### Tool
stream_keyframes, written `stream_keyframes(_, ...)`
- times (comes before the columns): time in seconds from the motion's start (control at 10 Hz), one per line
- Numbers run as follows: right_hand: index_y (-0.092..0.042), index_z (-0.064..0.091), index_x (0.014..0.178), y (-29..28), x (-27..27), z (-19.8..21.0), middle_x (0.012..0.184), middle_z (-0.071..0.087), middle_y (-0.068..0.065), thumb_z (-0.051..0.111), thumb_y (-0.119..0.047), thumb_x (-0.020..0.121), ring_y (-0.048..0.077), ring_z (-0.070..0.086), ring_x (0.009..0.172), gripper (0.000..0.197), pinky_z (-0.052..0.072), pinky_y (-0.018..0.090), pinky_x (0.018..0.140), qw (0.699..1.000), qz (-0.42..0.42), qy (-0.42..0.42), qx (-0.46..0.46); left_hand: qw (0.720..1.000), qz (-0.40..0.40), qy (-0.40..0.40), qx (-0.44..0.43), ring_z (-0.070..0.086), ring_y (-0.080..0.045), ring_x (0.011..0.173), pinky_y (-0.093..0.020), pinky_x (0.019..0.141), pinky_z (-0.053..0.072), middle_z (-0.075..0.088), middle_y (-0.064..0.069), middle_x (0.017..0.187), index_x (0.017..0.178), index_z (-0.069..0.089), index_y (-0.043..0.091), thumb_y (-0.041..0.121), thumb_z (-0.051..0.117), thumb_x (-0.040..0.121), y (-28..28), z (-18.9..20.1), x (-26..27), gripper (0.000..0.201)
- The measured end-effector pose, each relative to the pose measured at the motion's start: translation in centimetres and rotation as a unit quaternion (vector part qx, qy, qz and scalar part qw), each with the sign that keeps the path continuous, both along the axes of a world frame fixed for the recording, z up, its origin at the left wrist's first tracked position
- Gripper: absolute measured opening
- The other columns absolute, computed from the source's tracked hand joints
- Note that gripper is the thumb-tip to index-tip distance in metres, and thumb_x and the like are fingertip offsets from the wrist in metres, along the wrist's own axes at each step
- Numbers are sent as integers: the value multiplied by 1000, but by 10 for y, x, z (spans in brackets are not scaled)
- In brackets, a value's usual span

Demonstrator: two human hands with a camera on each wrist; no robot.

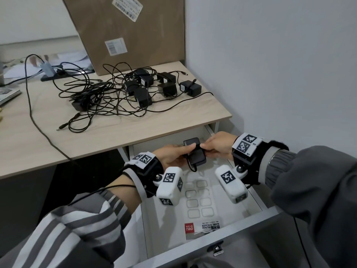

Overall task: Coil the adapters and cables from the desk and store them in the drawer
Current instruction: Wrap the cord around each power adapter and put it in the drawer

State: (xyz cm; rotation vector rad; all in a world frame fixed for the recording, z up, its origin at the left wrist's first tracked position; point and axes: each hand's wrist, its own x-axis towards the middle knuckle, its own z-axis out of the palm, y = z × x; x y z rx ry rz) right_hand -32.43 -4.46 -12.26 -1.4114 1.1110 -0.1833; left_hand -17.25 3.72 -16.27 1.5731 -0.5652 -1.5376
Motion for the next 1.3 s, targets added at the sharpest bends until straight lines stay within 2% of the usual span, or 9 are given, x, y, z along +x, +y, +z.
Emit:
stream_keyframes(0.1,-6,56,78,-1,-2,-6,81,60,10,58,0,90,19,60,75,13,52,33,87,1000,13,18,-7,1000,25,12,2,61,-17,82,-24,76,50,66,-10,93,97,64,6,24,69,85,-3,-6,-3,23)
stream_keyframes(0.3,-8,59,80,0,3,-5,77,58,10,62,-14,88,20,56,70,11,51,34,74,995,24,87,-38,996,62,-43,56,63,-13,46,-22,44,51,67,-5,55,84,59,2,18,64,90,-10,-4,-11,18)
stream_keyframes(0.5,9,58,117,-11,-2,16,123,57,27,57,-7,88,25,58,97,34,50,33,78,996,-41,24,-76,986,76,-100,108,63,-29,75,-43,69,52,66,-16,86,98,61,-2,25,70,86,-27,-7,-10,31)
stream_keyframes(0.6,-2,68,90,-11,-5,24,87,62,12,55,-5,89,13,52,73,13,43,20,64,993,-83,-16,-79,976,44,-175,123,63,-29,86,-40,79,51,64,-14,89,87,55,-2,37,65,89,-40,-3,-16,41)
stream_keyframes(0.7,-11,66,78,-10,-9,26,75,55,3,53,-2,89,11,50,70,19,41,20,61,991,-95,-51,-77,966,1,-229,118,61,-30,109,-41,99,46,62,-16,116,117,55,-3,48,58,91,-51,-8,-19,57)
stream_keyframes(0.8,-16,65,70,-10,-12,27,76,58,3,52,0,88,12,53,73,28,43,19,62,989,-101,-64,-81,977,17,-192,90,64,-26,88,-39,90,51,65,-11,101,118,61,6,45,64,88,-64,-28,-13,50)
stream_keyframes(1.0,-16,63,69,-10,-11,31,70,53,4,50,2,90,11,49,67,30,39,18,57,990,-102,-53,-78,985,67,-151,48,59,-25,98,-36,86,54,60,-17,119,130,54,3,21,67,87,-75,-38,-6,48)
stream_keyframes(1.2,-14,64,72,-5,-12,33,75,54,3,49,0,89,11,50,70,27,40,19,58,990,-113,-58,-63,976,16,-198,91,50,-23,64,-21,43,43,61,-16,79,93,59,-2,3,46,97,-47,4,-15,15)
stream_keyframes(1.3,-15,64,74,-1,-15,36,82,56,1,49,-2,91,10,51,73,26,42,19,61,991,-113,-45,-56,974,14,-212,79,50,-23,72,-26,57,40,55,-14,94,92,59,-6,4,42,99,-37,7,-14,21)
